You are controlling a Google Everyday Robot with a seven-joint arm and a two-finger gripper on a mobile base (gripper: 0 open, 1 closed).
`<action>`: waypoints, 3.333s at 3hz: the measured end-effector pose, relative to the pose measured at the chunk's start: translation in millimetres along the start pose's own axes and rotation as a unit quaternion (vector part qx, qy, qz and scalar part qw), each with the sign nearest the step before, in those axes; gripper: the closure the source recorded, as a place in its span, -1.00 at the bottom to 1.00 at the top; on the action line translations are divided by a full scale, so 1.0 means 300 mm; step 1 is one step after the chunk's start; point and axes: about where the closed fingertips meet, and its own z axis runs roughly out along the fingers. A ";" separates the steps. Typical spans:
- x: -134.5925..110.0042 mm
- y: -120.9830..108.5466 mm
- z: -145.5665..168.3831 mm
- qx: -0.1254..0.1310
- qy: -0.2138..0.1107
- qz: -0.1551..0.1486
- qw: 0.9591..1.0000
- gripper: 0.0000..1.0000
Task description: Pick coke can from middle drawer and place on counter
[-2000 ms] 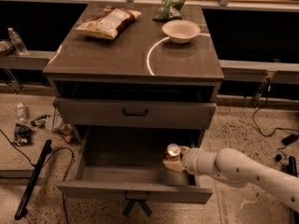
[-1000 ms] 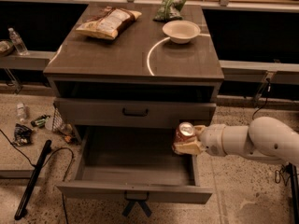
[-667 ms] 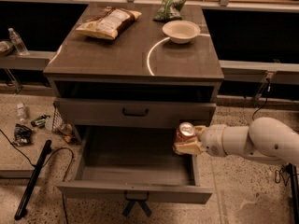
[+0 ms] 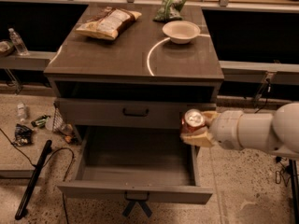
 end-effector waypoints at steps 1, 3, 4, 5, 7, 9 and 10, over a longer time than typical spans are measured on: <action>-0.282 -0.029 -0.197 0.012 0.021 -0.075 0.997 1.00; -0.608 -0.170 -0.205 -0.029 0.033 -0.148 0.988 1.00; -0.661 -0.306 -0.048 -0.087 0.065 -0.134 0.985 1.00; -0.719 -0.358 0.135 -0.138 0.078 -0.123 0.980 1.00; -0.741 -0.387 0.549 -0.231 0.099 -0.056 0.966 0.65; -0.875 -0.510 0.552 -0.186 0.042 -0.064 0.980 -0.59; -0.947 -0.602 0.496 -0.144 -0.016 -0.073 0.987 -1.00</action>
Offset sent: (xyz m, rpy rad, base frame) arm 0.0323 0.0316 0.2247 -0.2338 -0.1851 0.2173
